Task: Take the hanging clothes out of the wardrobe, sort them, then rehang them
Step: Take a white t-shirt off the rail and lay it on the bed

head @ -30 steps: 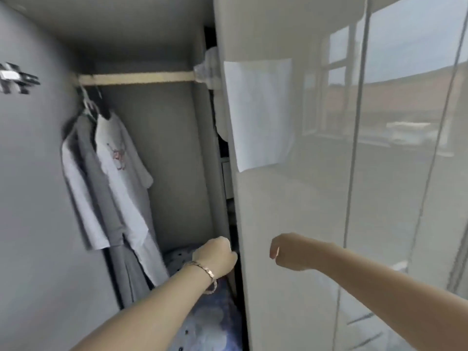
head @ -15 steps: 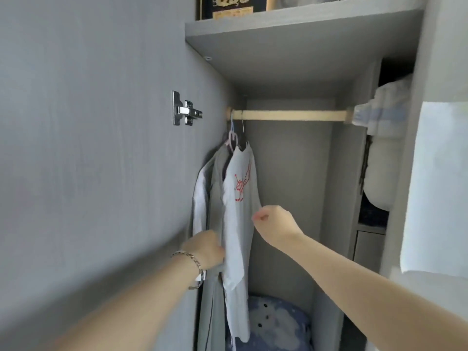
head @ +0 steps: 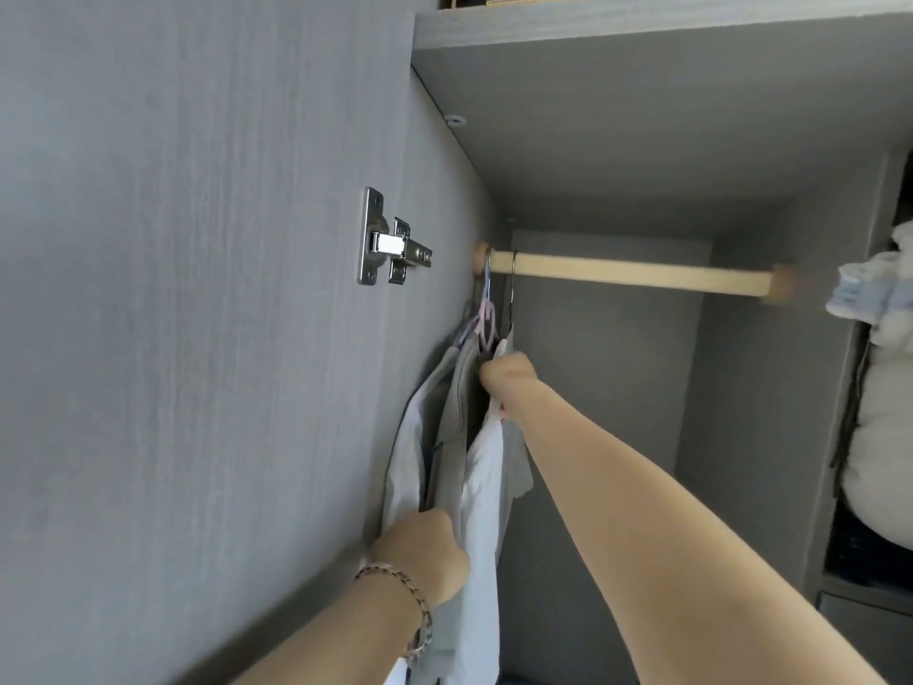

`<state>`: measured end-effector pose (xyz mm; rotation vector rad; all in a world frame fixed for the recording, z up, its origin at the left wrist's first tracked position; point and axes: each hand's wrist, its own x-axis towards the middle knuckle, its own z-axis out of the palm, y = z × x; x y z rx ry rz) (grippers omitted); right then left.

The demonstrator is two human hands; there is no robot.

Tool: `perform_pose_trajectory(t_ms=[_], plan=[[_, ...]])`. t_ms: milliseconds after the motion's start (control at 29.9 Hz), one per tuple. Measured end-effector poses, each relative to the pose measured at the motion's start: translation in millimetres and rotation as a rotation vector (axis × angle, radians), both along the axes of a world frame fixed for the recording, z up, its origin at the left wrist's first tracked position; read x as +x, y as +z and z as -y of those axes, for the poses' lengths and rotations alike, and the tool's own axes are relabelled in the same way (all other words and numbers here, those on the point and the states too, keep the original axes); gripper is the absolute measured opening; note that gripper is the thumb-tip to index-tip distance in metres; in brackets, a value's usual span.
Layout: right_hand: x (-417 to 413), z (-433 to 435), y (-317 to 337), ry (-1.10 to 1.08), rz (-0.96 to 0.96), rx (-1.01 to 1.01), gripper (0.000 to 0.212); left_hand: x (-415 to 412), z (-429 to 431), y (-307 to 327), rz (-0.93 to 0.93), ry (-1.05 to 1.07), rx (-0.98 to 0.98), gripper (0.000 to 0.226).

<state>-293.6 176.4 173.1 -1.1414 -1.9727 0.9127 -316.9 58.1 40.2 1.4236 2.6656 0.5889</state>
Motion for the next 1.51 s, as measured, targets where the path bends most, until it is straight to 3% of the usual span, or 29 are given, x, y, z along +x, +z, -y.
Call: perform_pose_trajectory(t_ms=[100,201,368,669,937,1205,1506], plan=[[12,-13,4,-0.029,-0.076,0.095,0.042,-3,0,5,0.027,-0.02,-0.009,0.017],[32,-23,5,-0.046,-0.159,0.117,0.036,-1,1,9,0.053,-0.022,-0.021,0.029],[87,-14,9,-0.041,-0.204,0.193,0.027,18,12,22,0.018,-0.036,0.001,0.021],[185,53,18,0.025,-0.202,0.302,0.025,82,39,15,-0.039,-0.083,-0.022,0.033],[276,138,-53,0.022,-0.089,0.188,0.036,138,53,-1,-0.009,-0.249,-0.07,0.035],[373,250,-138,-0.238,0.027,0.084,0.057,192,83,-48,-0.038,-0.572,-0.202,0.031],[502,473,-184,-0.66,-0.082,-0.033,0.069,338,186,-93,-0.043,-1.0,-0.361,0.02]])
